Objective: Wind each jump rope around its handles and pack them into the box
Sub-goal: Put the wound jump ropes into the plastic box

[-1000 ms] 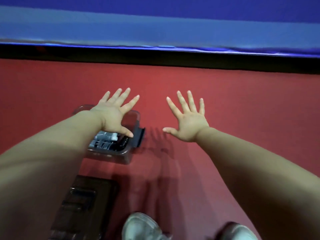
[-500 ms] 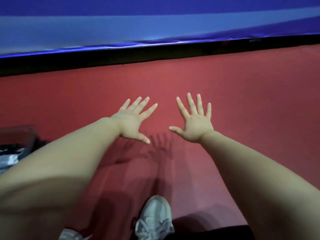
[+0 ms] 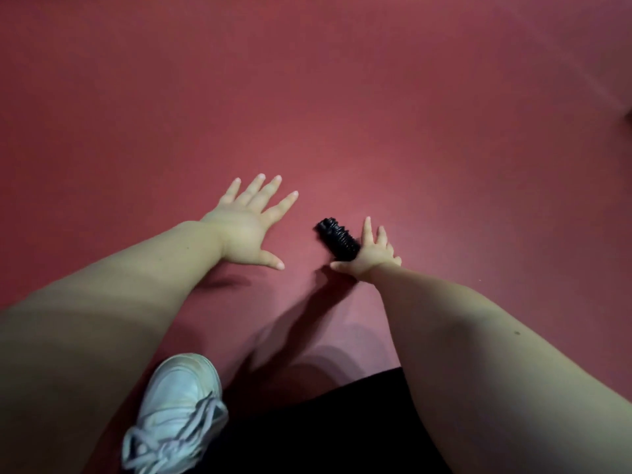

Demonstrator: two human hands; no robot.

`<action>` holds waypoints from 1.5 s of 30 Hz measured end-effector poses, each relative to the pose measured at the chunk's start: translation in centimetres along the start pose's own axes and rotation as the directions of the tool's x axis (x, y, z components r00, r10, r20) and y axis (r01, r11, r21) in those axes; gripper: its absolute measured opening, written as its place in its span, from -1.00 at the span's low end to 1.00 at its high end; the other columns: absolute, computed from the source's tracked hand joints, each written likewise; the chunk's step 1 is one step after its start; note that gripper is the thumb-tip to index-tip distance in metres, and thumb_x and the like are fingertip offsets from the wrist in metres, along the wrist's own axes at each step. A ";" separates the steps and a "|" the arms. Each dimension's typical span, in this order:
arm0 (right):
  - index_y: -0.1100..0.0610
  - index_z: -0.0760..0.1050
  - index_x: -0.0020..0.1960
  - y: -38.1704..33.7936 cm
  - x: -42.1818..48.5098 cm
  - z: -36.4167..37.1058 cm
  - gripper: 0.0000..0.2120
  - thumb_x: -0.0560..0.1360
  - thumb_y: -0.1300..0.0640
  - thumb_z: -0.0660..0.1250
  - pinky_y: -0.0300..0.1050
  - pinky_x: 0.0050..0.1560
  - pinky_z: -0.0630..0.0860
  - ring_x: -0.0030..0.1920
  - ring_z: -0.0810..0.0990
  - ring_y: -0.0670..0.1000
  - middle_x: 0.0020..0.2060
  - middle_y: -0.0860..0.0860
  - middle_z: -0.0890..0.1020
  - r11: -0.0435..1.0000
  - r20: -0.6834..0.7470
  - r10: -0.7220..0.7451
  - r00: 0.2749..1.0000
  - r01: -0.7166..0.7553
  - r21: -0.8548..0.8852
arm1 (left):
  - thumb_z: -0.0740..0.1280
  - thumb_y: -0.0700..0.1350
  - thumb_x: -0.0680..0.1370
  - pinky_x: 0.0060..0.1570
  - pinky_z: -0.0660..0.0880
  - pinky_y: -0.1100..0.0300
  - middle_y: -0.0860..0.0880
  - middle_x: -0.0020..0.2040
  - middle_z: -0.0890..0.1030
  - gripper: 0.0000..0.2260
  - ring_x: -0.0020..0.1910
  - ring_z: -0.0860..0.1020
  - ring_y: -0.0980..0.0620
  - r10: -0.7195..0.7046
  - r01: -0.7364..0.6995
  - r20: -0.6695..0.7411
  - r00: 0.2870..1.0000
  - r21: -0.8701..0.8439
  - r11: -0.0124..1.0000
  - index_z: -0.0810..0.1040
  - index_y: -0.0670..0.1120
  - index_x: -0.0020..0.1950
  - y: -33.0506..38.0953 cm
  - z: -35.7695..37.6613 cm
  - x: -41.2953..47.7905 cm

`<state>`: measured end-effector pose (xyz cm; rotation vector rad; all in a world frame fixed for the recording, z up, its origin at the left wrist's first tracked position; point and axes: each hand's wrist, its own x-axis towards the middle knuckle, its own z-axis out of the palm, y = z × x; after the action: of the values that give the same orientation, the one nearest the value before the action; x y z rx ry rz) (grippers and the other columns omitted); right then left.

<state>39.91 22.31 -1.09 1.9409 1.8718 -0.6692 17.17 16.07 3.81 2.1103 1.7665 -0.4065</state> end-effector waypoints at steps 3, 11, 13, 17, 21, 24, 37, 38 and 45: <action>-0.02 -0.06 0.53 0.4 0.9 1.4 -0.07 0.37 -0.17 0.44 0.08 0.33 0.27 0.39 0.25 0.20 0.42 0.11 0.18 1.000 0.015 -0.021 1.000 0.022 -0.022 | 0.25 0.36 0.44 0.47 -0.28 -0.09 -0.07 0.51 -0.39 -0.04 0.50 -0.35 -0.08 0.009 -0.008 0.014 1.000 -0.044 0.999 -0.41 0.09 0.49 0.2 1.0 0.4; 0.10 0.24 0.30 -0.3 2.3 1.7 -0.45 0.45 -0.11 0.35 0.04 0.12 0.39 0.23 0.39 0.21 0.22 0.12 0.38 0.991 -0.094 -0.048 0.994 0.036 -0.129 | 0.20 0.31 0.50 0.49 -0.23 -0.02 -0.04 0.55 -0.30 -0.14 0.52 -0.30 -0.05 -0.174 0.192 0.117 0.978 -0.168 0.967 -0.34 0.08 0.52 -3.8 2.2 -1.9; 0.09 0.24 0.31 -1.1 2.1 1.5 -0.46 0.45 -0.09 0.35 0.03 0.11 0.40 0.21 0.40 0.22 0.21 0.13 0.37 0.986 -0.049 -0.112 0.993 0.104 -0.133 | 0.22 0.28 0.52 0.49 -0.22 -0.03 -0.03 0.55 -0.27 -0.16 0.52 -0.28 -0.06 -0.219 0.239 0.121 0.968 -0.187 0.953 -0.32 0.09 0.52 -4.7 2.1 -2.6; 0.03 0.23 0.38 -5.2 0.2 0.1 -0.40 0.44 -0.10 0.37 0.05 0.15 0.42 0.20 0.39 0.21 0.21 0.10 0.37 0.898 -0.013 -0.411 0.912 0.402 -0.181 | 0.26 0.18 0.55 0.50 -0.15 0.04 0.02 0.57 -0.17 -0.23 0.54 -0.21 0.00 -0.270 0.266 0.031 0.962 -0.301 0.916 -0.18 0.08 0.55 -6.0 1.0 -4.7; 0.00 0.26 0.40 -11.2 -3.4 -1.7 -0.39 0.43 -0.08 0.38 0.05 0.14 0.42 0.18 0.40 0.17 0.20 0.07 0.40 0.709 -0.070 -0.697 0.714 0.672 -0.213 | 0.25 0.19 0.54 0.50 0.04 -0.02 0.07 0.57 0.02 -0.31 0.55 -0.06 0.04 -0.326 0.279 -0.078 0.942 -0.358 0.891 -0.01 0.08 0.56 -7.8 -0.2 -8.2; 0.01 0.29 0.38 -15.1 -6.6 -2.1 -0.40 0.41 -0.08 0.40 0.01 0.12 0.40 0.13 0.42 0.15 0.16 0.04 0.44 0.572 -0.105 -0.819 0.564 0.787 -0.230 | 0.28 0.17 0.53 0.47 0.12 0.01 0.07 0.55 0.13 -0.34 0.52 0.09 0.02 -0.376 0.305 -0.130 0.918 -0.378 0.874 0.07 0.10 0.55 -9.5 -0.6 -12.0; 0.06 0.37 0.34 -33.9 -21.2 0.1 -0.47 0.43 -0.06 0.39 0.07 0.11 0.43 0.11 0.47 0.15 0.19 0.03 0.49 0.001 0.004 -1.000 0.003 0.929 -0.369 | 0.41 0.07 0.46 0.15 0.42 0.14 0.08 0.24 0.51 -0.44 0.23 0.48 0.04 -0.620 0.441 -0.403 0.673 -0.455 0.774 0.37 0.09 0.43 -16.7 2.0 -33.6; 0.05 0.36 0.35 -35.8 -22.4 0.7 -0.46 0.43 -0.06 0.39 0.07 0.14 0.42 0.14 0.47 0.15 0.22 0.02 0.48 -0.041 0.038 -0.999 -0.029 0.926 -0.375 | 0.41 0.08 0.46 0.13 0.42 0.15 0.07 0.23 0.52 -0.45 0.22 0.48 0.03 -0.658 0.470 -0.414 0.629 -0.472 0.746 0.38 0.08 0.42 -17.2 2.9 -35.2; 0.01 0.33 0.32 -51.3 -30.1 6.1 -0.54 0.45 0.04 0.35 -0.04 0.19 0.25 0.23 0.45 0.08 0.21 -0.01 0.47 -0.312 0.302 -0.933 -0.196 0.858 -0.407 | 0.44 0.10 0.42 0.18 0.39 0.14 0.03 0.20 0.57 -0.54 0.21 0.49 0.01 -0.917 0.585 -0.283 0.282 -0.707 0.398 0.50 0.05 0.30 -23.9 8.6 -44.3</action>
<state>-12.05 -3.02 14.24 -0.4213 3.0131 -0.1801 -14.21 -23.12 13.44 0.8246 2.8923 0.6436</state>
